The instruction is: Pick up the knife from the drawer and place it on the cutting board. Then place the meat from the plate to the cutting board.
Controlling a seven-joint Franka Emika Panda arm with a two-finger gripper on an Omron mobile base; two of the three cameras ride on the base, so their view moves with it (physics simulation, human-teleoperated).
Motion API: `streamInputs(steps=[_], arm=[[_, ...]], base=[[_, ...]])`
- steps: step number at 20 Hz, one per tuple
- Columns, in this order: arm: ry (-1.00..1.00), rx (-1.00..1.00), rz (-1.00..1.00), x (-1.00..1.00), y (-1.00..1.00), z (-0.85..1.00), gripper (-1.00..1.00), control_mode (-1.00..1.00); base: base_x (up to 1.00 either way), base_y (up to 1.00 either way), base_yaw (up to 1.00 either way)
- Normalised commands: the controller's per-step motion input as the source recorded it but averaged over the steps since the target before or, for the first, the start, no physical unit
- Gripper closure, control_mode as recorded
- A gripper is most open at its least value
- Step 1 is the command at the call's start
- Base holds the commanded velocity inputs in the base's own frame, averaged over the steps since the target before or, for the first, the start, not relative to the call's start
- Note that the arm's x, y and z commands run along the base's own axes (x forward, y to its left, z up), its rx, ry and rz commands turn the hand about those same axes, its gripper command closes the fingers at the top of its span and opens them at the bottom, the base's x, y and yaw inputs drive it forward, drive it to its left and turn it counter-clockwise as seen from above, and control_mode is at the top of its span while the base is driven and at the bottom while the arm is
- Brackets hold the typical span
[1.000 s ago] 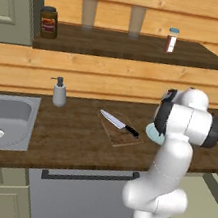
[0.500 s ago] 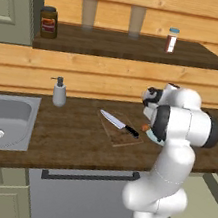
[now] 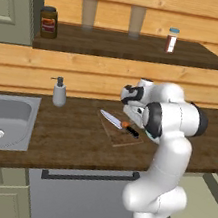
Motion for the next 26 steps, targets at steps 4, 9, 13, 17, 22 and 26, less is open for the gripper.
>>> streamInputs(steps=[4, 9, 13, 17, 22, 26], arm=[[0.13, -0.07, 0.00, 0.39, 0.31, -0.25, 1.00, -1.00], [0.11, -0.07, 0.00, 0.19, 0.08, -0.32, 1.00, -1.00], [0.09, -0.05, 0.00, 0.13, 0.13, -0.28, 1.00, -1.00], [0.02, -0.03, 0.00, 0.00, 0.23, -0.24, 1.00, -1.00], [0.00, 0.00, 0.00, -0.14, 0.26, -0.23, 1.00, -1.00], [-0.04, 0.00, 0.00, -0.28, 0.21, -0.26, 1.00, -1.00]], base=[[0.00, 0.00, 0.00], [0.00, 0.00, 0.00], [0.00, 0.00, 0.00], [0.00, 0.00, 0.00], [0.00, 0.00, 0.00], [0.00, 0.00, 0.00]])
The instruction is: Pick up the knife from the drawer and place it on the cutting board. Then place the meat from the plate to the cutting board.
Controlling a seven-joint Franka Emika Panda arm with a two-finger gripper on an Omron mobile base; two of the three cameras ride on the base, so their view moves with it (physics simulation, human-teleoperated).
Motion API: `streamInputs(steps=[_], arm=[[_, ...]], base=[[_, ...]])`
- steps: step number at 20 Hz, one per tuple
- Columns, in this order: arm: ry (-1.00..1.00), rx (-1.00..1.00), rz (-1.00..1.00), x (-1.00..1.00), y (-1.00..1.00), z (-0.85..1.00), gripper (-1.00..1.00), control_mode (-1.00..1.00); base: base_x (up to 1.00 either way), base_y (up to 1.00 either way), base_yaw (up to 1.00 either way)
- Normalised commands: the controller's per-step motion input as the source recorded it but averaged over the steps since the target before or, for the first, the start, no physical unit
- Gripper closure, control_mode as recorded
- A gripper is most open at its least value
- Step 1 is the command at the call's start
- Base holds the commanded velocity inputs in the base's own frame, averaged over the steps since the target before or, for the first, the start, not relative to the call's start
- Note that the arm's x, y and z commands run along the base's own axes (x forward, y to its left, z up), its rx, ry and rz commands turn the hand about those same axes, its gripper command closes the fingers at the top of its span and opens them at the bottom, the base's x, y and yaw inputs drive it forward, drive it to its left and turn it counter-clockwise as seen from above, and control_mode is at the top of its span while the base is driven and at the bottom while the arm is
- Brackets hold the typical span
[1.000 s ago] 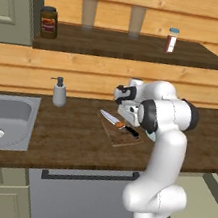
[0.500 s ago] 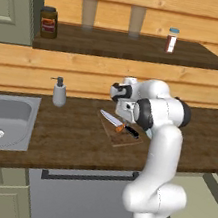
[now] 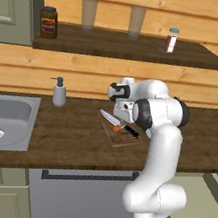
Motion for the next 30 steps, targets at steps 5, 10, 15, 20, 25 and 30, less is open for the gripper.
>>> streamInputs(steps=[5, 10, 15, 20, 25, 30], arm=[[-0.08, 0.00, 0.00, -0.25, 0.18, -0.42, -1.00, -1.00], [-0.15, -0.01, 0.00, -0.31, 0.04, -0.24, -1.00, -1.00], [-0.14, 0.00, 0.00, -0.48, 0.01, -0.01, -1.00, -1.00], [-0.16, 0.00, 0.00, -0.70, 0.00, 0.17, -1.00, -1.00], [-0.12, 0.00, 0.00, -0.72, 0.00, 0.20, -1.00, -1.00], [-0.14, 0.00, 0.00, -0.56, 0.00, 0.39, -1.00, -1.00]], base=[[0.00, 0.00, 0.00], [0.00, 0.00, 0.00], [0.00, 0.00, 0.00], [0.00, 0.00, 0.00], [0.00, 0.00, 0.00], [0.00, 0.00, 0.00]])
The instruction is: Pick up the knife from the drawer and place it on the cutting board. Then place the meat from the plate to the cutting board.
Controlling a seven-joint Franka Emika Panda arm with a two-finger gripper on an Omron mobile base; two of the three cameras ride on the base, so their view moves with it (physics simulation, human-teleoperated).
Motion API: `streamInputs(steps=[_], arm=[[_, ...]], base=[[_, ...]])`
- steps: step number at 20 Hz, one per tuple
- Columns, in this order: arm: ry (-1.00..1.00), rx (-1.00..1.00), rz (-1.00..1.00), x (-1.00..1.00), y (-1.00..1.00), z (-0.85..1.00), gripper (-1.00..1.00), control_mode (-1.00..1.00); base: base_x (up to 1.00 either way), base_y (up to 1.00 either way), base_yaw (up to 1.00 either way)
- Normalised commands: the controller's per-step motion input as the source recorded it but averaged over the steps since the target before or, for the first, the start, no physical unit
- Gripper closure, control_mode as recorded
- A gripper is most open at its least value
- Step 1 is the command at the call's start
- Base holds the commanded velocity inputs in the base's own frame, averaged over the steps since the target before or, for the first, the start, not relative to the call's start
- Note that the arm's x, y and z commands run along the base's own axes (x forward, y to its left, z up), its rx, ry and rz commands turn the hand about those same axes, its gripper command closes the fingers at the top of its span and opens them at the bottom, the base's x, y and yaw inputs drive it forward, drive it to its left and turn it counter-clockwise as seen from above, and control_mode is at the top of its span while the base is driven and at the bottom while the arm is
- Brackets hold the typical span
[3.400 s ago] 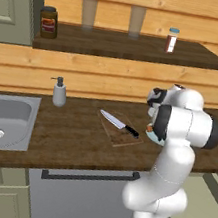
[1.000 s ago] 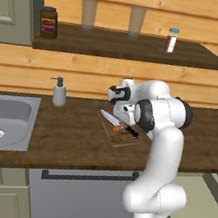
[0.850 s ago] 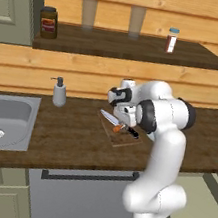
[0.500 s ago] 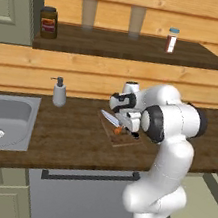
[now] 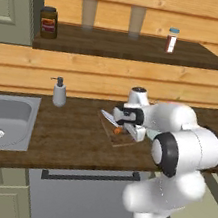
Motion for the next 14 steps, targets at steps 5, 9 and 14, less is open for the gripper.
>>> streamInputs(steps=[5, 9, 14], arm=[[-0.15, 0.00, 0.00, -0.54, 0.00, 0.34, -1.00, -1.00], [-0.10, 0.00, 0.00, -0.58, 0.00, 0.30, -1.00, -1.00], [-0.09, 0.00, 0.00, -0.57, -0.02, 0.35, -1.00, -1.00]], base=[[0.00, 0.00, 0.00], [0.00, 0.00, 0.00], [0.00, 0.00, 0.00]])
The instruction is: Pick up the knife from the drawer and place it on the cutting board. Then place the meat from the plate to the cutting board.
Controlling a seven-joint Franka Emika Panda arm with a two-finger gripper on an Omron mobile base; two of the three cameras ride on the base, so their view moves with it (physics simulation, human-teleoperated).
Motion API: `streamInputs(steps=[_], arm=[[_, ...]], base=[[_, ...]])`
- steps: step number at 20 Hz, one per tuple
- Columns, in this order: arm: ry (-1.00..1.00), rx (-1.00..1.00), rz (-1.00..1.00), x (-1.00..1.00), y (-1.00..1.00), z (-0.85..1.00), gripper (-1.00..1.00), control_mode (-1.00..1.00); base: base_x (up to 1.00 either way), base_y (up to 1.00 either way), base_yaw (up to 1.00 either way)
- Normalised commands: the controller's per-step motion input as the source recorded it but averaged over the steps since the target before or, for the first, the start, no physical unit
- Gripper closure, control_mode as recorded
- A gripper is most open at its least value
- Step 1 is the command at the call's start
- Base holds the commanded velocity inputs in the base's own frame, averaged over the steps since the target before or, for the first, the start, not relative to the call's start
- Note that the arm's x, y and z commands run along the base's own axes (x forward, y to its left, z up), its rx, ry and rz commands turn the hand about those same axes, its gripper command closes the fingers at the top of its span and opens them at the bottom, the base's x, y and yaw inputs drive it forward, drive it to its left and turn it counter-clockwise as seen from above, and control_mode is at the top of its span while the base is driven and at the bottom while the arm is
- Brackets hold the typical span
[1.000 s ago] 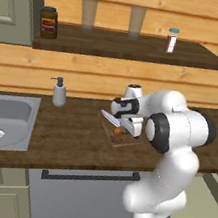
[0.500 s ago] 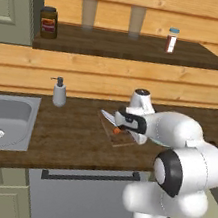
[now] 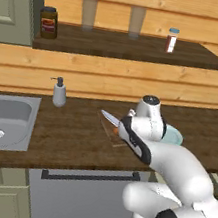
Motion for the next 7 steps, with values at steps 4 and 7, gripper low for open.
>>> streamInputs(steps=[4, 7], arm=[[-0.12, 0.00, 0.00, -0.55, -0.22, 0.47, -1.00, -1.00], [-0.16, 0.00, 0.00, -0.55, -0.34, 0.64, -1.00, -1.00]], base=[[0.00, 0.00, 0.00], [0.00, 0.00, 0.00]])
